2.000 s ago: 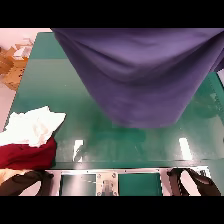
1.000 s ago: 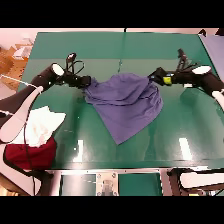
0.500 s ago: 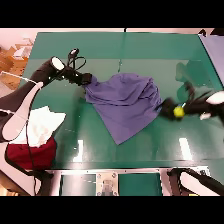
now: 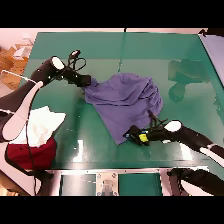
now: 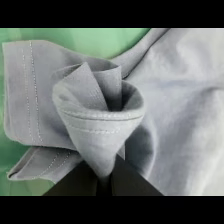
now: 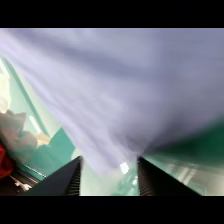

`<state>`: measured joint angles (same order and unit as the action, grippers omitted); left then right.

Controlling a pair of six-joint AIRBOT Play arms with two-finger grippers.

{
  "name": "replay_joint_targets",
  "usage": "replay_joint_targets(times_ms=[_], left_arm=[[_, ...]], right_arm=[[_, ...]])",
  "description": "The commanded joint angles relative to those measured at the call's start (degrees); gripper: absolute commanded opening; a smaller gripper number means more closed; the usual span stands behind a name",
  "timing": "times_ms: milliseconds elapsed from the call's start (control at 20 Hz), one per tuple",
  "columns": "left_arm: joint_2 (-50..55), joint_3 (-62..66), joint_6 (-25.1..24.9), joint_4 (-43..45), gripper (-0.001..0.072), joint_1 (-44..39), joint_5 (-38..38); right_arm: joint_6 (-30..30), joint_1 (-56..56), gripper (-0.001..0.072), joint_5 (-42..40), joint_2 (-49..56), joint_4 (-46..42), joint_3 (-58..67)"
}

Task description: Fold the shirts.

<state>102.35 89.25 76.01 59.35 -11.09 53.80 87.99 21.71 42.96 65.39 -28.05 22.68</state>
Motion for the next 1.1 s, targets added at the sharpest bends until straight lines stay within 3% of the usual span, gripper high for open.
replay_joint_targets(times_ms=[0, 100, 200, 300, 450, 550, 600, 650, 700, 1050], left_arm=[[0.0, 0.0, 0.0, 1.6, 0.0032, 0.0, 1.6], [0.0, 0.0, 0.0, 2.2, 0.0032, 0.0, 3.0], [-0.1, 0.3, 0.0, 3.7, 0.0033, 0.0, 4.4], [-0.1, 1.0, 0.3, 4.8, 0.0032, 0.0, 6.6], [-0.2, 2.4, 0.6, 5.7, 0.0033, 0.0, 11.3], [-0.2, 2.8, 2.9, 6.2, 0.0034, 0.0, 14.1], [-0.1, 2.8, 3.5, 6.2, 0.0218, 0.0, 15.5], [-0.1, 2.8, 3.7, 6.2, 0.0588, 0.0, 16.7], [-0.1, 2.8, 5.0, 6.2, 0.0686, 0.0, 18.0], [-0.1, 9.1, 4.5, 7.8, 0.069, 3.7, 32.2]], right_arm=[[-2.2, 5.2, 0.0307, -4.4, 7.5, 2.5, 5.6], [-6.3, 5.2, 0.0021, -2.8, 10.4, 2.4, 8.8], [-7.0, 3.3, 0.0013, 1.0, 10.3, -1.9, 10.6], [-2.6, -2.7, 0.0012, 6.1, 8.6, -12.0, 11.1], [3.0, -18.1, 0.0012, 12.1, 4.3, -27.4, 11.9], [3.0, -29.3, 0.0012, 15.1, 3.3, -31.1, 13.6], [1.9, -33.5, 0.0012, 15.8, 3.3, -31.8, 14.2], [0.6, -36.8, 0.0012, 15.9, 3.3, -31.8, 14.4], [-0.2, -38.5, 0.0012, 15.9, 3.3, -31.8, 14.5], [-1.5, -48.3, 0.0012, 15.9, 3.9, -35.6, 21.5]])
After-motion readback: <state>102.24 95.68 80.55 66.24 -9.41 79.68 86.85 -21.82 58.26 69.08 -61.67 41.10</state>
